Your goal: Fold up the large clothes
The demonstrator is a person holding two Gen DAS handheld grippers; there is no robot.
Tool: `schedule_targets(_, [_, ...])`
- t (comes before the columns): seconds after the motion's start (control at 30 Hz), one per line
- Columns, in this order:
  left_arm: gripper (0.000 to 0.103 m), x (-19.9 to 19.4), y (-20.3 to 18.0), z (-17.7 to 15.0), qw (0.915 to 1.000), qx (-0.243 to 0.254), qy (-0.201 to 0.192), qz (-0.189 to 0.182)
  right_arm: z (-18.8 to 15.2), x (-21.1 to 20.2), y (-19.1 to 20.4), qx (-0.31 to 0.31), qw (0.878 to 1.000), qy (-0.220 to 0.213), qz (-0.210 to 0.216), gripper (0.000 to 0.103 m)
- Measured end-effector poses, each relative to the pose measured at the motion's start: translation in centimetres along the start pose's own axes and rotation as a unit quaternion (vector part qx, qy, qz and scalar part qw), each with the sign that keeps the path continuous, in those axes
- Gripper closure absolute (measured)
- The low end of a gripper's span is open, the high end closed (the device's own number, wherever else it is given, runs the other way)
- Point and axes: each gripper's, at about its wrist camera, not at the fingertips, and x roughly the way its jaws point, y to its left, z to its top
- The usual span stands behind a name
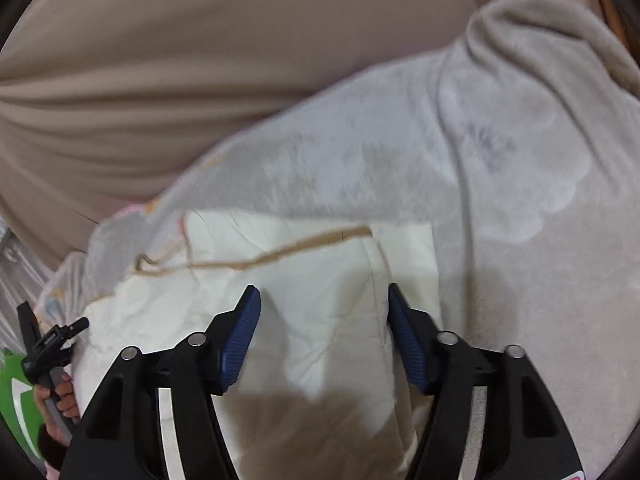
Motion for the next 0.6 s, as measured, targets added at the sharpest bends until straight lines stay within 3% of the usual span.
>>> schedule_targets(0.03, [0.087,-0.6,-0.4,0.0,0.9999,0.008,-0.009,-0.002,-0.1,-0.7,0.4,-0.01,1.0,-0.01,0.005,0.088])
schedule_targets(0.2, [0.091,-5.3,-2.7,1.5,0.9952,0.027,-0.092,-0.019,1.4,-7.7,3.0,-0.04,0.986,-0.155,0.054,0.093])
schedule_targets(0.27, [0.091,-4.9,-3.6,1.9,0.9926,0.044,-0.112,0.019,1.8,-7.8,3.3,-0.046,0.984,-0.171,0.033,0.093])
schedule_targets(0.33, [0.091,-1.8,-3.8,1.7,0.9936,0.057,-0.084,0.049,1.8,-4.2,2.6,-0.044,0.991,-0.127,-0.012,0.093])
schedule_targets(0.4, [0.09,2.2,-3.2,0.9,0.9944,0.062,-0.037,0.078,0.7,0.5,0.9,-0.035,0.996,-0.056,-0.057,0.093])
schedule_targets(0.43, [0.09,3.5,-2.8,0.4,0.9949,0.06,-0.028,0.077,0.1,2.0,0.0,-0.024,0.998,-0.034,-0.055,0.092])
schedule_targets(0.6, [0.088,4.5,-3.3,-0.5,0.99,0.08,-0.04,0.109,0.1,3.2,1.0,-0.044,0.995,-0.012,-0.087,0.091])
